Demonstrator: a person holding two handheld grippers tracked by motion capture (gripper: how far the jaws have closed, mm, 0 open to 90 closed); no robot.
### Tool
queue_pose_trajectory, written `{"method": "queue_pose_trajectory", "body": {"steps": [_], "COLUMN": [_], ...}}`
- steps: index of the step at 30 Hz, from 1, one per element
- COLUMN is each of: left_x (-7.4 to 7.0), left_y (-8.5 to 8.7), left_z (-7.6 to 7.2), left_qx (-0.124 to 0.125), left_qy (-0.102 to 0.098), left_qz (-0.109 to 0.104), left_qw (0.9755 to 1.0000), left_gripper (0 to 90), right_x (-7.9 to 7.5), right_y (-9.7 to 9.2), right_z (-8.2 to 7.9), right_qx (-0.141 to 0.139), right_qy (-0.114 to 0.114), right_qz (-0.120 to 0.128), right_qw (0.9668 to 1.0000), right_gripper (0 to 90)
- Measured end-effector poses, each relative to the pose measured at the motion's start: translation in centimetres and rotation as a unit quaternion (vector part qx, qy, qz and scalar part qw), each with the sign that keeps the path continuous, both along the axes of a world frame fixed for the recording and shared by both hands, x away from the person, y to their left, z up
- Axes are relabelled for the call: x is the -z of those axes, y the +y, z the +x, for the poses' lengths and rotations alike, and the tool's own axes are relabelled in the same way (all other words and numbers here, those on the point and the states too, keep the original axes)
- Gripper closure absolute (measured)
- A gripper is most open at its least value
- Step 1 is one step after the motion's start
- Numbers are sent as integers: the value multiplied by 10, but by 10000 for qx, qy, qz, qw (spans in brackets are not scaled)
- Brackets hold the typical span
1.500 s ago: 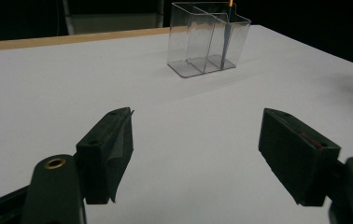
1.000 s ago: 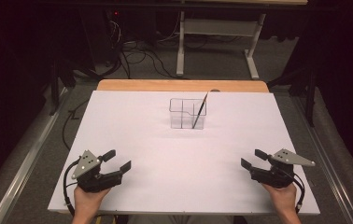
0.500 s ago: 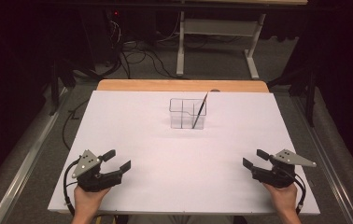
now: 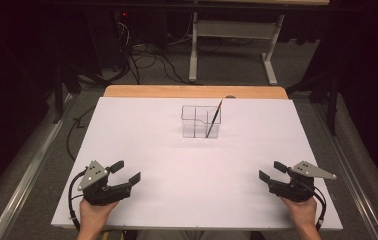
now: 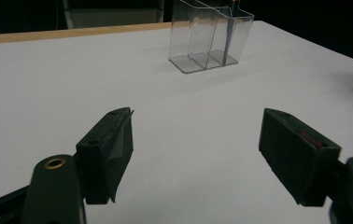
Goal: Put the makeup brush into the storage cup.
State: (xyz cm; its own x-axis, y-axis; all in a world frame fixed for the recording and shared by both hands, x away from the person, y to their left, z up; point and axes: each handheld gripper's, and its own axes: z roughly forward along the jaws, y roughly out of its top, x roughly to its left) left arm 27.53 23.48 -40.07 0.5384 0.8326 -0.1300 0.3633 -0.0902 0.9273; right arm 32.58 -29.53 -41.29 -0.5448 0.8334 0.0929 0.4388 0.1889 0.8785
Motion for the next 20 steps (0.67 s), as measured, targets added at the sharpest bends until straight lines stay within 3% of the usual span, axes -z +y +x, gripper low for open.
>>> {"method": "queue_pose_trajectory", "body": {"steps": [20], "left_x": [0], "left_y": [1], "left_z": [0], "left_qx": [-9], "left_qy": [17], "left_qz": [-11], "left_qw": [10000], "left_gripper": [261], "right_x": [0], "right_y": [-2], "right_z": [-1], "right_qx": [33], "right_qy": [-28], "right_qz": [13], "right_qw": [10000], "right_gripper": [308]}}
